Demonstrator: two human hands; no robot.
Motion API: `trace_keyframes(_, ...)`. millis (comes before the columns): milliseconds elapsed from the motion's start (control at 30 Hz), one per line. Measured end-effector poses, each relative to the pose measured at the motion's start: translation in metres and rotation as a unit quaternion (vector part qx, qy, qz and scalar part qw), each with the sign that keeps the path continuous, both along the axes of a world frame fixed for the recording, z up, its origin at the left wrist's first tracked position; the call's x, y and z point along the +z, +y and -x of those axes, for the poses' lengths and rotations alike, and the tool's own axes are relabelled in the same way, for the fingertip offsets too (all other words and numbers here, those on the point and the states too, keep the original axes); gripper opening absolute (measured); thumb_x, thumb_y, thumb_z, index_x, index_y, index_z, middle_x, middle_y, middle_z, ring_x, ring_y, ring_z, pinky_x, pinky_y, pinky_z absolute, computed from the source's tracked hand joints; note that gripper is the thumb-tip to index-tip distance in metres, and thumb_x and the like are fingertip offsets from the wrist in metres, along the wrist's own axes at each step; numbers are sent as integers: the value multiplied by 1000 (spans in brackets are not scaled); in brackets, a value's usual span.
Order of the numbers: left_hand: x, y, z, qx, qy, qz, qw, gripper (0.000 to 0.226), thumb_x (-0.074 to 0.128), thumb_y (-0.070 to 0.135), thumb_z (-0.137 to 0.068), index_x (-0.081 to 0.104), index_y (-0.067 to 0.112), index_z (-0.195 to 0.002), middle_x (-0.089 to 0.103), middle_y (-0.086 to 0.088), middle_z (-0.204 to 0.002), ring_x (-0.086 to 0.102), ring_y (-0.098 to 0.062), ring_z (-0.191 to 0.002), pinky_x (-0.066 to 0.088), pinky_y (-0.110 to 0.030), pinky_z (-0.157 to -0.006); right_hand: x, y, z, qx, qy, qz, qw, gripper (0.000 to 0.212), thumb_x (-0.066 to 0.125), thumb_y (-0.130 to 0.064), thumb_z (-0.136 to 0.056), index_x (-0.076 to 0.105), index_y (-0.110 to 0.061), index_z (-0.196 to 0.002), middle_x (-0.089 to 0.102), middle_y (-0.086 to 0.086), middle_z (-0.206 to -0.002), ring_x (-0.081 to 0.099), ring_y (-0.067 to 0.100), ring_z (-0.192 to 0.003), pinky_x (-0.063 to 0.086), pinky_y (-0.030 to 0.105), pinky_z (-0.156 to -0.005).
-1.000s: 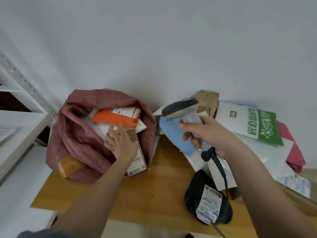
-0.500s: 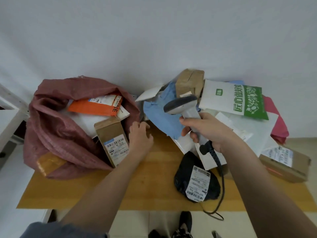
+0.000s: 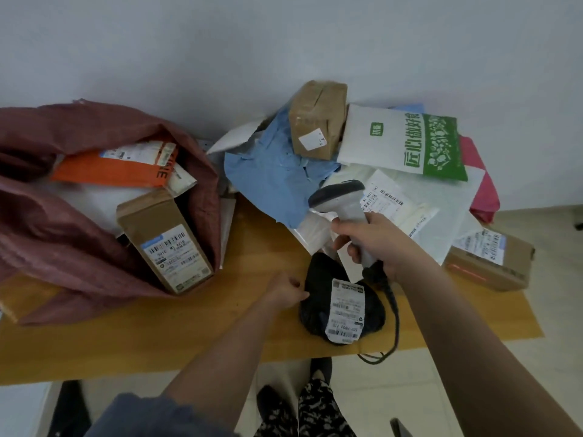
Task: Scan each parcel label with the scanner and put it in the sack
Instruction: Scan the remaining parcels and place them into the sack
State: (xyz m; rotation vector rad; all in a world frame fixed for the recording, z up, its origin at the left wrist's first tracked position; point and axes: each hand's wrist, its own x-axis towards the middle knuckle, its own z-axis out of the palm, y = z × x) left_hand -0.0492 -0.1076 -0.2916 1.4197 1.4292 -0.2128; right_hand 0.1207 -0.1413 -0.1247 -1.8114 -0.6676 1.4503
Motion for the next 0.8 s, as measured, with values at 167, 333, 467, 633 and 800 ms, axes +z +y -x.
trace_keyframes(167, -1, 4, 7, -13, 9, -10, 1000, 7, 61, 12, -91, 58, 13, -85, 52, 0, -90, 51, -8, -75, 43, -25, -75, 2, 4, 7, 5, -8, -8, 1000, 16, 63, -21, -89, 62, -7, -96, 70, 1, -64, 47, 10, -45, 42, 22, -46)
trace_keyframes(333, -2, -3, 3, 71, -31, 54, 996, 70, 70, 53, -81, 46, 9, -131, 51, -5, -125, 48, -16, -103, 41, -28, -82, 5, 10, 22, 42, -20, -23, 999, 16, 64, -26, -90, 63, -11, -94, 72, 2, -69, 47, 7, -44, 44, 21, -48)
trace_keyframes(467, -20, -11, -13, 100, -42, 63, 992, 67, 74, 46, -81, 49, 6, -129, 57, -8, -127, 56, -21, -108, 47, -30, -84, -1, 8, 30, 74, -45, -27, 996, 17, 63, -29, -90, 63, -12, -92, 72, 0, -69, 48, 6, -43, 45, 17, -46)
trace_keyframes(633, -27, -16, -14, 95, -51, 74, 991, 43, 65, 21, -91, 54, 6, -129, 59, -11, -124, 57, -24, -110, 50, -33, -92, -10, 1, 31, 73, -47, -11, 996, 16, 63, -26, -91, 62, -10, -93, 71, -1, -66, 48, 6, -44, 45, 18, -46)
trace_keyframes(800, 5, 12, 34, 212, -122, 129, 961, 44, 54, 9, -98, 44, 11, -141, 52, -12, -138, 52, -29, -119, 48, -41, -97, 0, 8, 35, 43, -45, -3, 998, 17, 63, -27, -90, 63, -12, -96, 72, -2, -67, 50, 6, -46, 46, 20, -48)
